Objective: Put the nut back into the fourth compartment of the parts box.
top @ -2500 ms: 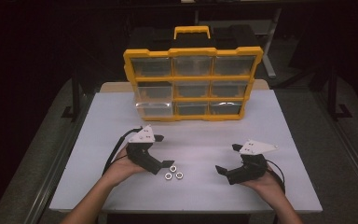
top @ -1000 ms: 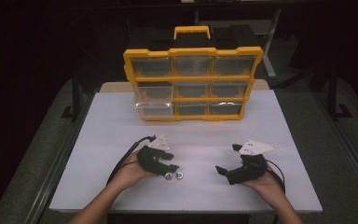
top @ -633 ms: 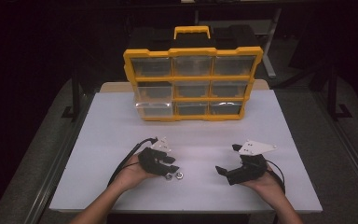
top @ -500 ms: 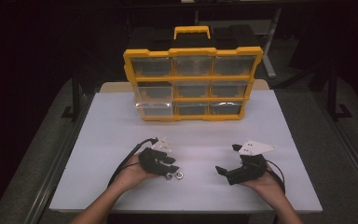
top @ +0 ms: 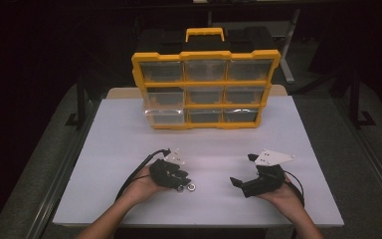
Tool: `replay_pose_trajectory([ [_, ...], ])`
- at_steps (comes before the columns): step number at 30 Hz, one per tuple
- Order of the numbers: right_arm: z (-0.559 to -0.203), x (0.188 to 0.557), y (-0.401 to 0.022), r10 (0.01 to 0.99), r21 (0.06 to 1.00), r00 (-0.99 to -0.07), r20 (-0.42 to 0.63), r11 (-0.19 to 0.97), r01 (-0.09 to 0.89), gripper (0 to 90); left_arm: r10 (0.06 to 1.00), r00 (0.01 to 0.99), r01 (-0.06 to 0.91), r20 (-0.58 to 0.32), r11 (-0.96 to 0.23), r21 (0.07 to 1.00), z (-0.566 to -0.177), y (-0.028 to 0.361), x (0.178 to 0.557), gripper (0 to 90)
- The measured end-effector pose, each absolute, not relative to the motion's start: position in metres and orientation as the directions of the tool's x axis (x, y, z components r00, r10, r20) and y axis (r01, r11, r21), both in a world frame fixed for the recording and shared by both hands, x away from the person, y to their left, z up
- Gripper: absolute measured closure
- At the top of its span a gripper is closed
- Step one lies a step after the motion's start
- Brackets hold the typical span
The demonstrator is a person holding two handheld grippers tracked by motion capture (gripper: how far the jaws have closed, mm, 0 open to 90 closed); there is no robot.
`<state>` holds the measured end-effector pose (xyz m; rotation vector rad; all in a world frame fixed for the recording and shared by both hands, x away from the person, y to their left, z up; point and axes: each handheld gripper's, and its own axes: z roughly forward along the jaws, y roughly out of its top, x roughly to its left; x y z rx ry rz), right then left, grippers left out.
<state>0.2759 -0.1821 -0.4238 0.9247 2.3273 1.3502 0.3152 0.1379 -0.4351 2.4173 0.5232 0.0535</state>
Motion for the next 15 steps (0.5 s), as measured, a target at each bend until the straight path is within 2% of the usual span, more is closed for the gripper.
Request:
replay_pose_trajectory([
  [11,-0.424,0.2758,-0.1818,0.658,0.853,-0.751,0.061,0.356,0.382,0.0,0.376,0.925,0.334,-0.061,-0.724,0.604,-0.4362,0.1363,0.3131,70.4],
  [15,-0.4246,0.2762,-0.1821,0.656,0.853,-0.753,0.059,0.359,0.379,0.0,0.377,0.923,0.345,-0.078,-0.719,0.604,-0.4353,0.1378,0.3149,70.7],
])
